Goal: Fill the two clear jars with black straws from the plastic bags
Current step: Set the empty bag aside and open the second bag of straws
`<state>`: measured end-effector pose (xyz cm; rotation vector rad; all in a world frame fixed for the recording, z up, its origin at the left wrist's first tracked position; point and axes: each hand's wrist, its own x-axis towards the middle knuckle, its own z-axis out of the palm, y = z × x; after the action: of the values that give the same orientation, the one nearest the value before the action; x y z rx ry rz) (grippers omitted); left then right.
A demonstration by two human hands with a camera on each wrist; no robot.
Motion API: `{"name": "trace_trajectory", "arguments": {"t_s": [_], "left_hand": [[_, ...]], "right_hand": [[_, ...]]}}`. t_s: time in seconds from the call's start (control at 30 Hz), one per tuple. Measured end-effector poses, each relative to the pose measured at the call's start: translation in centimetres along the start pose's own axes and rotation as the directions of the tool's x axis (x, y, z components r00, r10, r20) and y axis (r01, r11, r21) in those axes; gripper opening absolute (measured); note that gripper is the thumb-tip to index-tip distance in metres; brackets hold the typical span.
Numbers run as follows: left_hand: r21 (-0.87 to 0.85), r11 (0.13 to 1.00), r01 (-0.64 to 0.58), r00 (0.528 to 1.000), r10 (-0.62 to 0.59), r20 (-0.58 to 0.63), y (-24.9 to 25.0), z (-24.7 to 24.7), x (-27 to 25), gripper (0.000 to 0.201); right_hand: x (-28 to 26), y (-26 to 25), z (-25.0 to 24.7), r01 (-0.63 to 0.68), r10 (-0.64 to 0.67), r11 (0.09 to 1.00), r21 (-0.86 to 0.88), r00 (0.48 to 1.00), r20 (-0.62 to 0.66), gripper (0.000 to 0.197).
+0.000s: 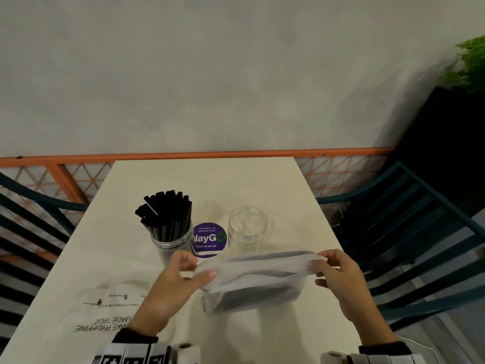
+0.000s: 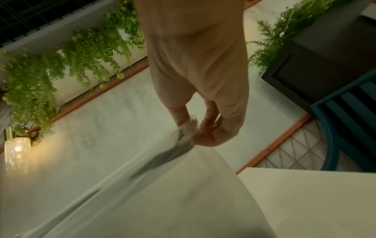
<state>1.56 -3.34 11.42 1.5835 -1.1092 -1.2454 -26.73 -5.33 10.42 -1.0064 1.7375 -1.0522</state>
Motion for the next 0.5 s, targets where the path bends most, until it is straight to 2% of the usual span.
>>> {"name": "trace_trajectory", "arguments": {"t_s": [0.07,0.13,0.3,0.4,0.5], "left_hand": [[0.097,0.995,-0.039,0.998,0.035,0.047,0.0,-0.5,-0.4,0.029],[0.125,0.991,-0.048,0.997,0.039,0.067,-0.2,-0.9,-0.4,0.028],[0.103,0.993,-0.058,0.998,0.059,0.001,-1.0,-0.6,0.8,0.019],[-0.001,0.999,0.042,0.998,-0.042,0.053,-1.5,0.8,0.8,0.016],[-0.118,0.975,0.191,0.976,-0.176,0.127,-1.9,1.7,0.7,0.028]], "right_hand": [[0.0,-0.1,-0.2,0.001,-0.001,1.000,0.019,1.000,0.022,0.007],[-0.1,-0.2,-0.3,-0.020,0.013,0.997,0.075,0.996,0.091,0.009],[-0.6,-0.2,0.5,-0.148,0.084,0.970,0.192,0.948,0.306,0.018],[-1.2,0.2,1.7,-0.276,0.150,0.936,0.219,0.875,0.461,0.022],[-1.4,0.8,2.4,-0.423,0.228,0.872,0.245,0.795,0.562,0.022]]}}
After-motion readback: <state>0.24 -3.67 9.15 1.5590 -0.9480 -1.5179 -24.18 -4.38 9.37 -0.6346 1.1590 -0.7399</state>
